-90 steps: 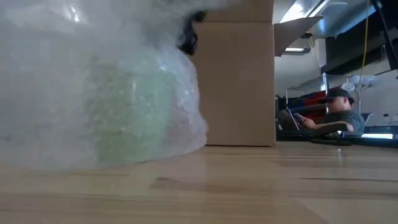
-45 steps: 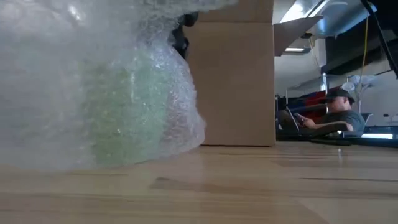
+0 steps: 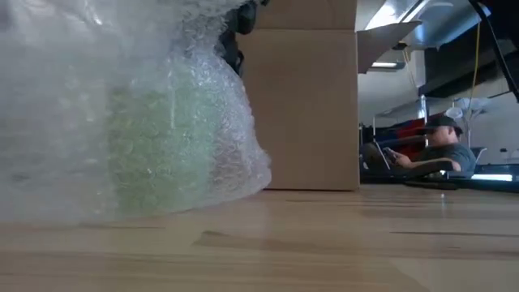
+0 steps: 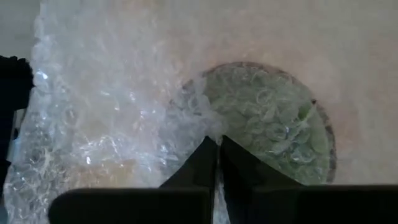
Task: Wrap mug
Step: Wrap the green mug in bubble wrap
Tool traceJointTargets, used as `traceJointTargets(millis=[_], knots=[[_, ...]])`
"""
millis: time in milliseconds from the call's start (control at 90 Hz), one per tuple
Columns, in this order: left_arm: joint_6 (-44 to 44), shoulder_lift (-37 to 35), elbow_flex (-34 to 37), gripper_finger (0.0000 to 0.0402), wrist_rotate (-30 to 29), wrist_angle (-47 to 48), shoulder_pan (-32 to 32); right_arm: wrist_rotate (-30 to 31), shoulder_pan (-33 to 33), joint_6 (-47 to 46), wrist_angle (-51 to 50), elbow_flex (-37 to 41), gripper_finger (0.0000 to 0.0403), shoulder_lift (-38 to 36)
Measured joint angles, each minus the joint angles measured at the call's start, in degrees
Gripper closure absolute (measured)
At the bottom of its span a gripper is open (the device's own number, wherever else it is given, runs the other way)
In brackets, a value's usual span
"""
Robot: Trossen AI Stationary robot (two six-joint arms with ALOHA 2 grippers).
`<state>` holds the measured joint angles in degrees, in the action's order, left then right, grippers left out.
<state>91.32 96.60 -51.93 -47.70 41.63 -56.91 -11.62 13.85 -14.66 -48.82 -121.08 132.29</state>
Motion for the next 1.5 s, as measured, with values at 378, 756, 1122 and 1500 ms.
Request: traceJointTargets(millis=[378, 756, 1122, 1500], knots=[[-16.7, -3.4, -1.1, 0.0402, -15.0, -9.1, 0.7, -0.1, 0.0, 0.0, -0.1, 0.0, 0.0403, 1.2], [-47.2, -6.9, -1.4, 0.0402, -15.1, -30.2, 5.1, -0.2, 0.0, 0.0, 1.7, 0.0, 0.0403, 1.2], [-51.2, -7.1, -1.1, 0.0402, -0.2, -36.2, 12.2, 0.0, 0.0, 0.0, 2.2, 0.0, 0.0403, 1.2], [-42.0, -6.3, -1.1, 0.0402, 12.1, -30.9, 13.9, 3.4, 0.4, 1.2, 2.3, 0.1, 0.0403, 0.7]])
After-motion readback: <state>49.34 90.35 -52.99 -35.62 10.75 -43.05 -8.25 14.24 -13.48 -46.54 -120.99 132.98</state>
